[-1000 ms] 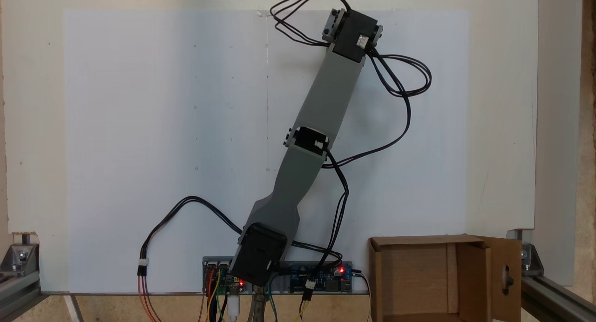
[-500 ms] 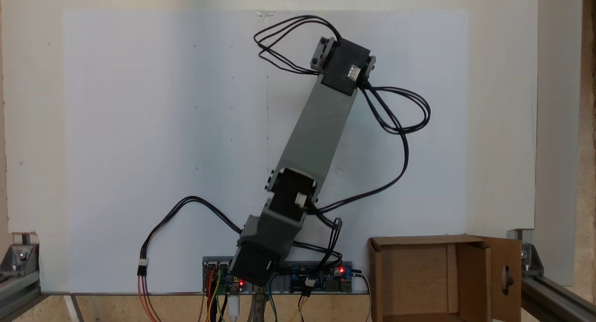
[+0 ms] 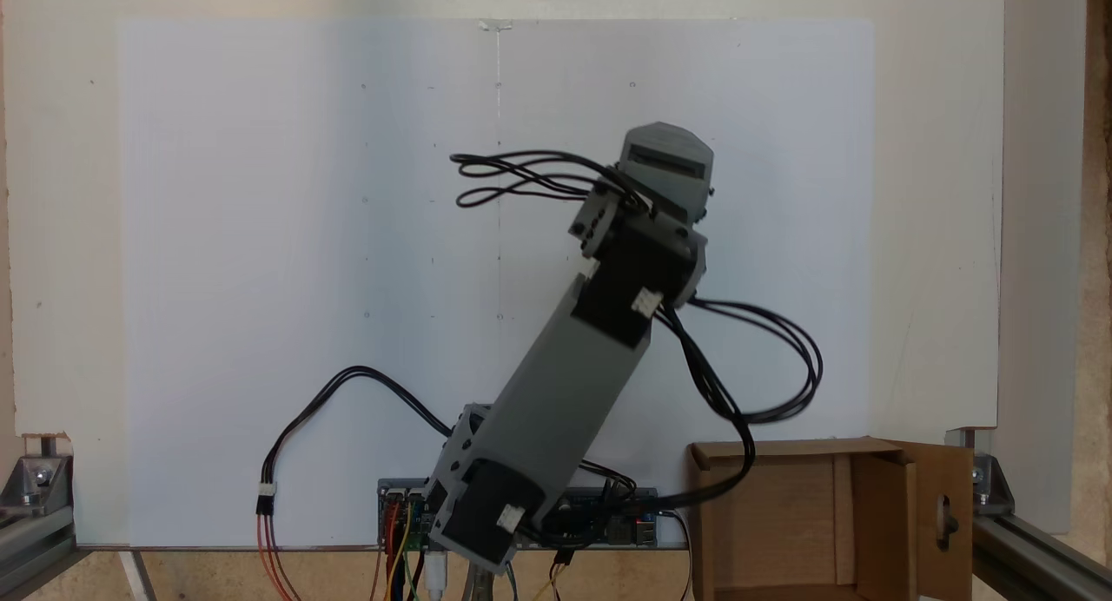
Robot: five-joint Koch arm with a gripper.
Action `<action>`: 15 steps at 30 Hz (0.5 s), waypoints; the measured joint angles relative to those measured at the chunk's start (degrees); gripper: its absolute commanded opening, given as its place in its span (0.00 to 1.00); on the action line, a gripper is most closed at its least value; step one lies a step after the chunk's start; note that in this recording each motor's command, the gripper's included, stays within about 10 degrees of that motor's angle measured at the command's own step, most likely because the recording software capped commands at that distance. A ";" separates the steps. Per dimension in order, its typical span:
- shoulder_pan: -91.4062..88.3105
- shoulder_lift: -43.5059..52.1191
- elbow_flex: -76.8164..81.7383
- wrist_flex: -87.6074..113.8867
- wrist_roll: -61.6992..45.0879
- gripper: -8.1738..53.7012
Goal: Grasp a green dice and put it in the bin.
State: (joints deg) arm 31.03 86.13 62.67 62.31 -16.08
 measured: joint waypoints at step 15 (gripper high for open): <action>40.61 4.92 -0.09 1.67 -0.88 0.32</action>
State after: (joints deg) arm 71.63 91.05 62.58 63.98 -16.96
